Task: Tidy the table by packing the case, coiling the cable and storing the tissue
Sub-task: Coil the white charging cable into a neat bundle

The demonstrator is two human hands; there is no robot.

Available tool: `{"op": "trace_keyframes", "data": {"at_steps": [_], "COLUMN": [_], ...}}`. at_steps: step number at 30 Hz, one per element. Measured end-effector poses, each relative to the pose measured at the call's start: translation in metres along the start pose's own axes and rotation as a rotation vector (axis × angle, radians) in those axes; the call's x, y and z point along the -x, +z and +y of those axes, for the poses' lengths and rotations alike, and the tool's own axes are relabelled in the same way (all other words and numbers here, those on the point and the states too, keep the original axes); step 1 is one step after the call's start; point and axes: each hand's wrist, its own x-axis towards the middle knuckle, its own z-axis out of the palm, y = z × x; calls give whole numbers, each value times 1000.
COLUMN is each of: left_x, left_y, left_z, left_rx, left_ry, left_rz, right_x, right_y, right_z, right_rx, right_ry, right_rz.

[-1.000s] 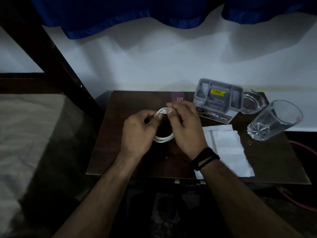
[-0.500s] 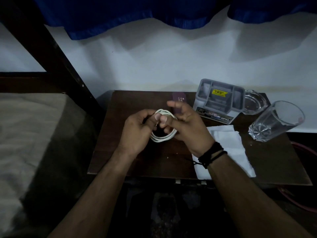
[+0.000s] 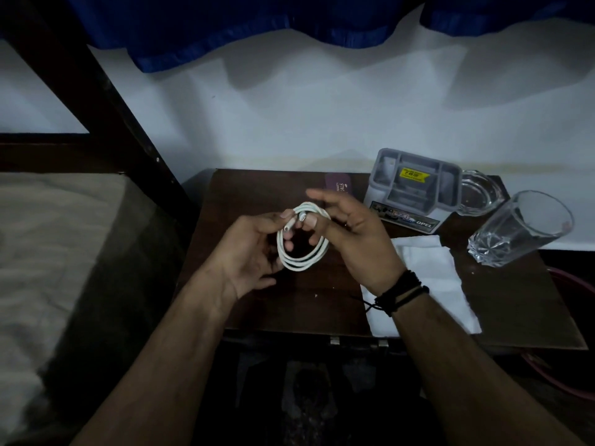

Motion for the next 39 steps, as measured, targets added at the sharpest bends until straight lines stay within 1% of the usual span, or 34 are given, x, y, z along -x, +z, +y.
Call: {"op": "trace_keyframes", "data": {"at_steps": [4,8,10,13,18,20,21,24,25,26,28,30,31,35,37,39], "left_x": [2,5,7,7,5,3,1,-6,-7,-9,-11,-10,-11,-12,-12,-12], "left_y": [-1,0,1,2,9,16,19,24,24,23,21,22,21,17,14,10], "left_z": [2,1,2,2,-2,-6,-9,-21,-24,-26,-26,-27,-28,-25,-22,-21], "left_rx": [156,208,186,136,-84,-132,-161,-346,-408,-458,-538,-621,-636,-554,-552,-623], "left_ry": [-10,-83,-101,-53,13,102,193,628,744,824,918,981,983,901,890,923], "left_rz": [-96,-123,-138,-148,-37,33,89,302,335,345,343,313,301,291,273,271], "right_x": [3,2,0,0,2,1,1,-1,-1,-1,0,-1,-1,-1,-1,-1], "right_y": [-1,-2,-3,-4,-1,0,1,3,4,4,5,5,4,3,4,5], "right_z": [3,4,4,3,7,9,9,9,9,9,11,11,11,7,6,5], "right_rx": [183,284,338,364,362,365,369,337,334,339,338,284,242,3,-36,-24], "right_ry": [-123,-187,-240,-277,-233,-205,-197,-157,-149,-144,-134,-100,-74,29,51,65], "right_rz": [-29,-22,-22,-30,20,63,91,153,158,164,182,207,214,214,198,165]}}
